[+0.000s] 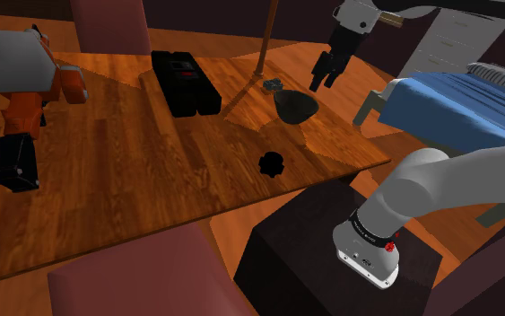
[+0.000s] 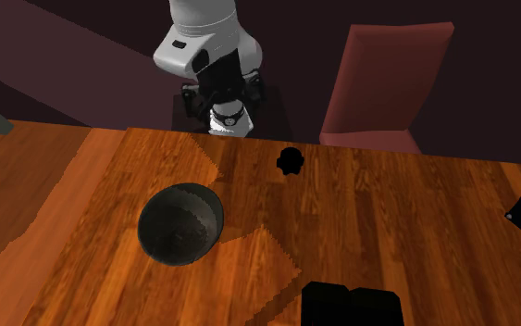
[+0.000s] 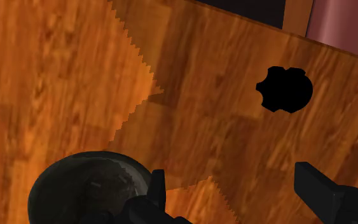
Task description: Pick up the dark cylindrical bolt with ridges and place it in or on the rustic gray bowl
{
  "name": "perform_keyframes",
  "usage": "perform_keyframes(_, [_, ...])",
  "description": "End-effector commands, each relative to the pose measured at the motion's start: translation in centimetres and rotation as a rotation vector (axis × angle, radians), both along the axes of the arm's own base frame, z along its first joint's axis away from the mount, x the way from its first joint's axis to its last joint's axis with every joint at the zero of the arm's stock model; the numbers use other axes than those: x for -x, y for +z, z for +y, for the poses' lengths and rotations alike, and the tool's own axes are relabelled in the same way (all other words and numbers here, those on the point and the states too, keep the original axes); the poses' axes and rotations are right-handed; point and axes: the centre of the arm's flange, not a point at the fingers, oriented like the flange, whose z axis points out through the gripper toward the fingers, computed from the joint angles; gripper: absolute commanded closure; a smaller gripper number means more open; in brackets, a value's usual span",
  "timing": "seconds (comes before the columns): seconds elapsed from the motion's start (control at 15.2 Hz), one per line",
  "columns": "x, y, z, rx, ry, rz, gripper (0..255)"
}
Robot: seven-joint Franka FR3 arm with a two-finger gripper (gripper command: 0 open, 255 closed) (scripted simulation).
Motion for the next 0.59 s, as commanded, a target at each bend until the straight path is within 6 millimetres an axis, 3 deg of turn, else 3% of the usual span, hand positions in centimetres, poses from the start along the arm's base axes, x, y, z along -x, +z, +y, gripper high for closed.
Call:
perform_keyframes(0.0, [0.0,0.0,0.0,0.0,0.0,0.0,0])
perform_keyframes(0.53, [-0.2,-7.8,7.5,0.033,0.167,0.018,0])
